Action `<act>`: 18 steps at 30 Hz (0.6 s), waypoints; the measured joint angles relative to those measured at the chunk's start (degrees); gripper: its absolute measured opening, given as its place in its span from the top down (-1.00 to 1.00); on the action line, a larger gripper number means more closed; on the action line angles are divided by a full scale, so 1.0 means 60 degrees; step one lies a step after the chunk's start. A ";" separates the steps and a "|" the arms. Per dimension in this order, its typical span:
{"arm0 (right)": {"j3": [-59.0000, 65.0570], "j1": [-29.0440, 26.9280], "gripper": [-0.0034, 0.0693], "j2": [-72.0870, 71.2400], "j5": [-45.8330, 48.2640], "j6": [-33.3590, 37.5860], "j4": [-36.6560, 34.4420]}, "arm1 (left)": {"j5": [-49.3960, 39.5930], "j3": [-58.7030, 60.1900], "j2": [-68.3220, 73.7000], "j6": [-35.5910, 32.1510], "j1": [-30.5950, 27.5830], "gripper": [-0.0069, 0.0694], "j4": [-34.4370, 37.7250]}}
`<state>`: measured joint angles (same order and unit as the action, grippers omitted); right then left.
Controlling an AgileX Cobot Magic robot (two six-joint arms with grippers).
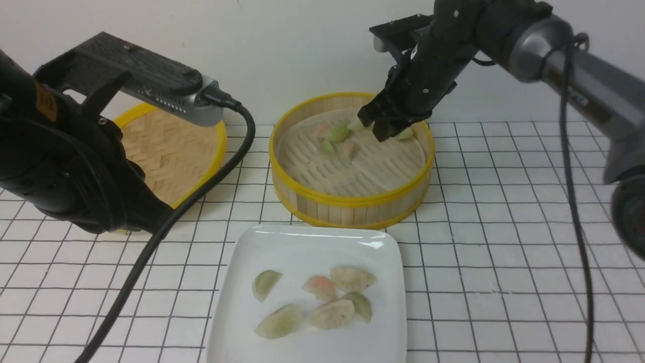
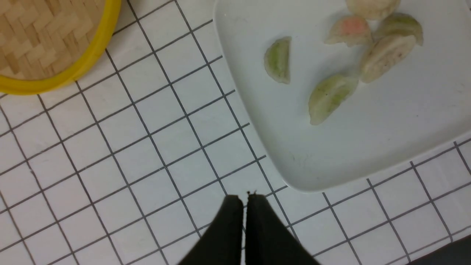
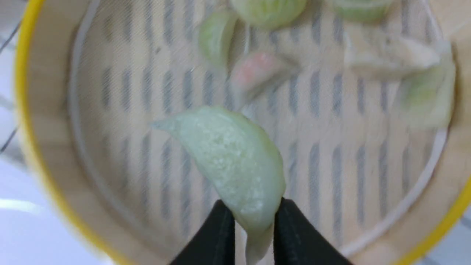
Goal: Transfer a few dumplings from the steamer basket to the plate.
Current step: Use the right arm to put the dumpling into the plate
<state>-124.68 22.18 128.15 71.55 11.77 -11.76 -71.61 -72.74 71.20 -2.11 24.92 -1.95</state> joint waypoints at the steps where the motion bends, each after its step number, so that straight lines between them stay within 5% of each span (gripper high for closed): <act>1: 0.0754 0.0059 0.58 -0.0556 -0.0018 0.0000 -0.0176 | 0.0000 0.0000 0.0000 0.0000 0.0000 0.83 -0.0020; 7: 0.5059 0.1126 0.58 -0.2856 -0.0273 0.0486 -0.1723 | 0.0000 0.0000 0.0000 0.0000 0.0000 0.83 -0.0072; 13: 0.6487 0.2096 0.58 -0.2623 -0.2239 0.0784 -0.1930 | 0.0000 0.0000 0.0000 0.0000 0.0000 0.83 -0.0072; 18: 0.6543 0.2191 0.25 -0.2122 -0.3810 0.0765 -0.2066 | 0.0000 0.0000 0.0000 0.0000 0.0000 0.83 -0.0072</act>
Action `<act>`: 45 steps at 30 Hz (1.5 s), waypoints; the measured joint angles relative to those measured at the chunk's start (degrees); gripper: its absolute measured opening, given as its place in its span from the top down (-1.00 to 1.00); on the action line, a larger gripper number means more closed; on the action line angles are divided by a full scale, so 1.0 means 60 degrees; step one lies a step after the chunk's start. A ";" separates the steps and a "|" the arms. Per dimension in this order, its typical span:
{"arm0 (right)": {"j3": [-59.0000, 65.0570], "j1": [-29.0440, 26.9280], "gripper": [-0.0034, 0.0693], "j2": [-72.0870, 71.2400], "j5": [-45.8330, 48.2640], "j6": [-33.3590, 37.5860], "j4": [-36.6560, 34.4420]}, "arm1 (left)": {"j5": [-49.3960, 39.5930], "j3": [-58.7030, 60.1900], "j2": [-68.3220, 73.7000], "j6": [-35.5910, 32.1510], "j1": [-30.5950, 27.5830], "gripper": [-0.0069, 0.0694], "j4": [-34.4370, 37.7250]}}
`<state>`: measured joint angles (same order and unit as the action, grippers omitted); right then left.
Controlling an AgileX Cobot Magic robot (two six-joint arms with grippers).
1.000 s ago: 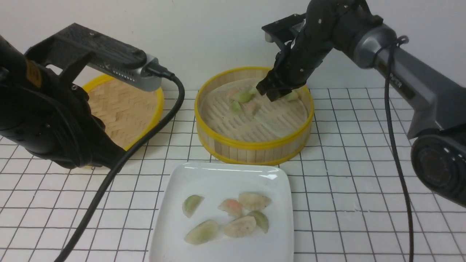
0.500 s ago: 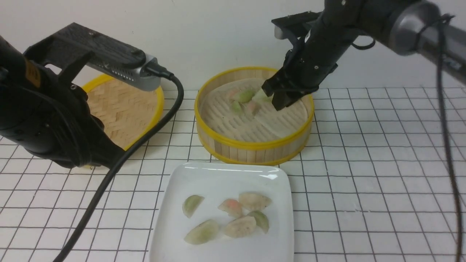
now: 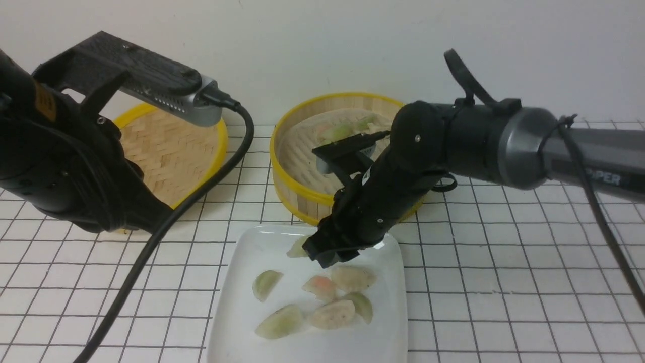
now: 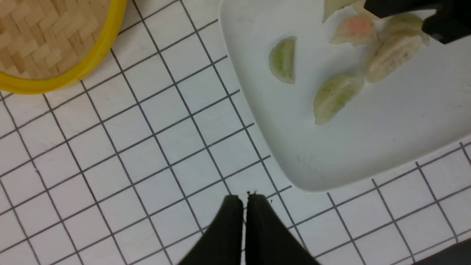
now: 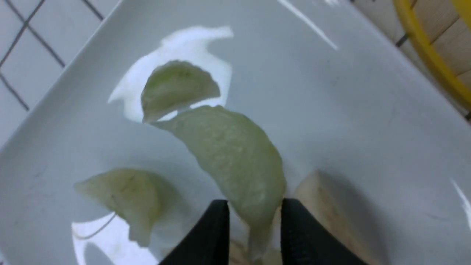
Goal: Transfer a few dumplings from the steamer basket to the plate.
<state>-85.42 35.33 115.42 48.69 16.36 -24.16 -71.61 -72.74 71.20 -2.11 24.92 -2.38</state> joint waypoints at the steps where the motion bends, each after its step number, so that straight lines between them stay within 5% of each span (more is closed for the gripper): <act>1: 0.0000 0.0000 0.12 0.0011 -0.0063 0.0000 0.0000 | 0.0000 0.0000 0.0000 0.0000 0.0000 0.83 0.0000; 5: -0.0004 0.0000 -0.24 -0.0094 0.0084 -0.0047 0.0054 | 0.0000 0.0000 0.0000 0.0000 0.0000 0.83 0.0000; 8: -0.0163 0.0000 -0.22 -0.0522 0.0976 -0.0603 0.0438 | 0.0000 0.0000 0.0000 0.0000 0.0000 0.83 0.0000; 12: -0.0214 0.0000 0.26 -0.1757 0.2022 -0.1422 0.1483 | 0.0000 0.0000 0.0000 0.0000 0.0000 0.83 0.0000; 14: -0.0073 0.0000 0.72 -0.3210 0.2592 -0.2255 0.2459 | 0.0000 0.0000 0.0000 0.0000 0.0000 0.83 0.0000; 17: 0.0617 0.0000 0.90 -0.5226 0.2517 -0.3050 0.3242 | 0.0000 0.0000 0.0000 0.0000 0.0000 0.83 0.0009; 23: 0.3794 0.0000 0.94 -0.9812 0.0369 -0.4439 0.4026 | 0.0000 0.0000 0.0000 0.0000 0.0000 0.83 0.0268; 32: 0.9037 0.0000 0.95 -1.5759 -0.3681 -0.4829 0.4413 | 0.0423 0.0000 0.0000 0.0000 0.0000 0.83 0.0679; 45: 1.0998 0.0000 0.95 -1.9362 -0.5567 -0.5467 0.5239 | 0.3487 0.2320 -0.3638 0.0008 0.0000 0.83 0.1090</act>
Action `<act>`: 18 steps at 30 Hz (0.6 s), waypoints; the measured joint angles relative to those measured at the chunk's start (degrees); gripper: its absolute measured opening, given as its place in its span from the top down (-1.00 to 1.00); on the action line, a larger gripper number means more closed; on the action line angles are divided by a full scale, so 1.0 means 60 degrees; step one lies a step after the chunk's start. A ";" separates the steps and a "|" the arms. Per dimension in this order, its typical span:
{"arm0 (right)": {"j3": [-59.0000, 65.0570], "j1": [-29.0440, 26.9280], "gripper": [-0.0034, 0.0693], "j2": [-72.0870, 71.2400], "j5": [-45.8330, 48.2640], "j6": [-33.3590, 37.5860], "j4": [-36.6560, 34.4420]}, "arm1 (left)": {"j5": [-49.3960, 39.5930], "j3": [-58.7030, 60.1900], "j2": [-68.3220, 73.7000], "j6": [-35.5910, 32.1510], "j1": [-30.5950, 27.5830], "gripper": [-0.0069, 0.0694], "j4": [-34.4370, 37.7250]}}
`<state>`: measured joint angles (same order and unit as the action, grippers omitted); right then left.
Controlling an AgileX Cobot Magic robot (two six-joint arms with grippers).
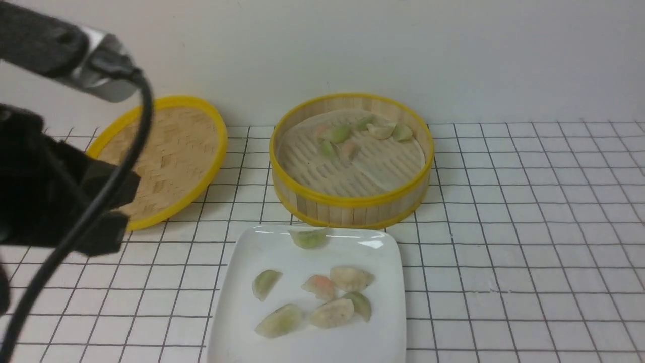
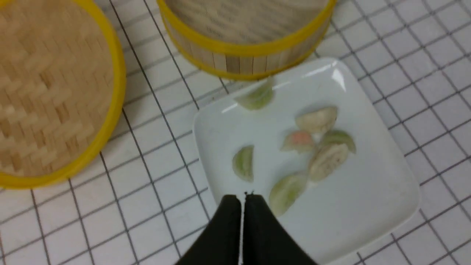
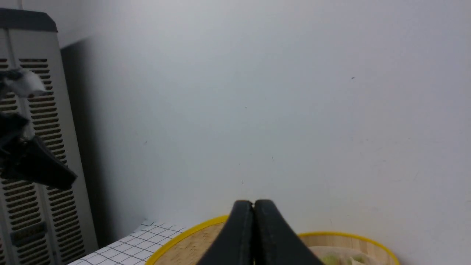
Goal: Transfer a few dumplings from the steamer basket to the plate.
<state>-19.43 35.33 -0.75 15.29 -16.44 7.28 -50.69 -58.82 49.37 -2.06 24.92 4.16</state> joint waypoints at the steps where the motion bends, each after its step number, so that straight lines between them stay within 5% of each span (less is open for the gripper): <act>1: 0.0000 0.0000 0.95 0.0000 0.0050 -0.0044 0.0000 | 0.0568 0.0724 -0.0775 0.0010 0.0000 0.83 0.0000; 9: 0.0000 0.0000 0.95 -0.0017 0.0388 -0.0076 0.0000 | 0.2654 0.3360 -0.4065 0.0067 0.0000 0.83 0.0000; 18: 0.0000 0.0000 0.95 -0.0017 0.0395 -0.0076 0.0000 | 0.2737 0.4206 -0.5082 0.0067 0.0000 0.83 0.0000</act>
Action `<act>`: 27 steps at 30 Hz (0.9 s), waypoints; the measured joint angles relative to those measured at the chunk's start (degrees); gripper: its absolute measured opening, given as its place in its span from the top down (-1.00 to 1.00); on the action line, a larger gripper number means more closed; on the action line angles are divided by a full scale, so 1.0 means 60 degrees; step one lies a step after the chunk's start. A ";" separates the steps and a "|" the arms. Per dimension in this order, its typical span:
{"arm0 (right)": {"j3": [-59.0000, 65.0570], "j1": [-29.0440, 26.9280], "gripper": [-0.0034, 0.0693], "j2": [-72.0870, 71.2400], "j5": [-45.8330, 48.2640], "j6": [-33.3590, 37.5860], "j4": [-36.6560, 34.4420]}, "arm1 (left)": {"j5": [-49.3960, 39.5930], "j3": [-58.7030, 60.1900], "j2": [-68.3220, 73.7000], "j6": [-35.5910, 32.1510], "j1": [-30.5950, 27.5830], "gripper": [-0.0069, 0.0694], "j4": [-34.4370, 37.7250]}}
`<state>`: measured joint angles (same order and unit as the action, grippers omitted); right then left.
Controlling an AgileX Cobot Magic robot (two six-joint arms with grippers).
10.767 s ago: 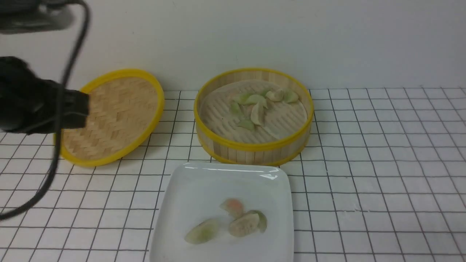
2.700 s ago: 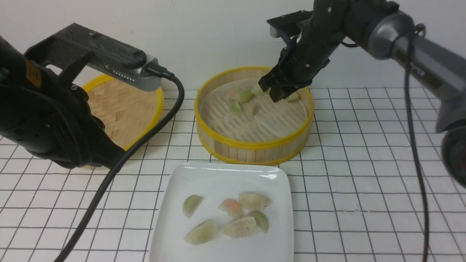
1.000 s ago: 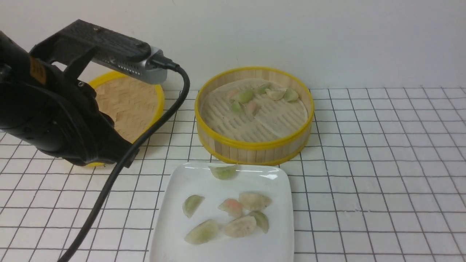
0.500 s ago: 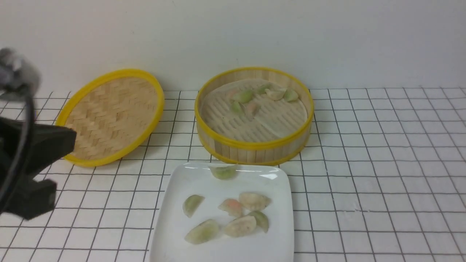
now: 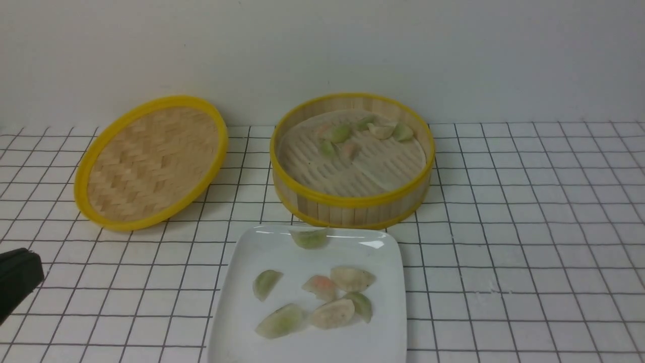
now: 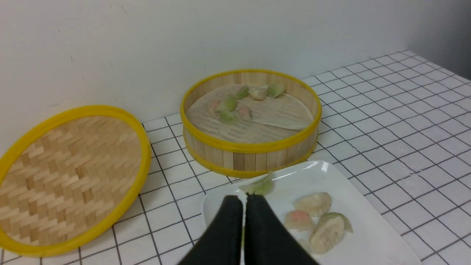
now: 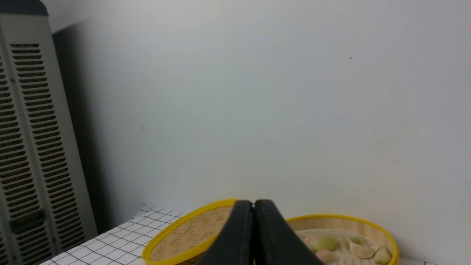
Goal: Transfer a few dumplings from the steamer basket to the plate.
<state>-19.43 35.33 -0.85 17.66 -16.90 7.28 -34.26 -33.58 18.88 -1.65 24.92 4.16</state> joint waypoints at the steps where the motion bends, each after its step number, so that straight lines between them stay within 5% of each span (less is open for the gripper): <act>1: 0.0000 0.0000 0.95 0.0000 0.0000 0.0000 0.0000 | -0.0001 0.0034 0.0000 0.0000 0.0000 0.83 0.0000; 11: 0.0000 0.0000 0.95 0.0000 0.0004 0.0000 0.0030 | -0.0076 0.0334 -0.0126 -0.0025 -0.0072 0.83 -0.0079; 15: 0.0000 0.0000 0.95 0.0000 0.0004 0.0000 0.0030 | 0.0858 0.1299 -0.0816 -0.0067 -0.0820 0.83 -0.0159; 20: 0.0000 0.0000 0.95 -0.0011 0.0004 -0.0003 0.0030 | 0.2141 0.3978 -0.2627 -0.0075 -0.2900 0.83 -0.0157; 27: 0.0000 0.0000 0.95 -0.0011 0.0004 -0.0003 0.0030 | 0.2211 0.5836 -0.3242 -0.0075 -0.3840 0.83 -0.0180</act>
<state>-19.43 35.33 -0.92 17.68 -16.92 7.46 -21.00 1.43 -0.57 -2.10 1.88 3.08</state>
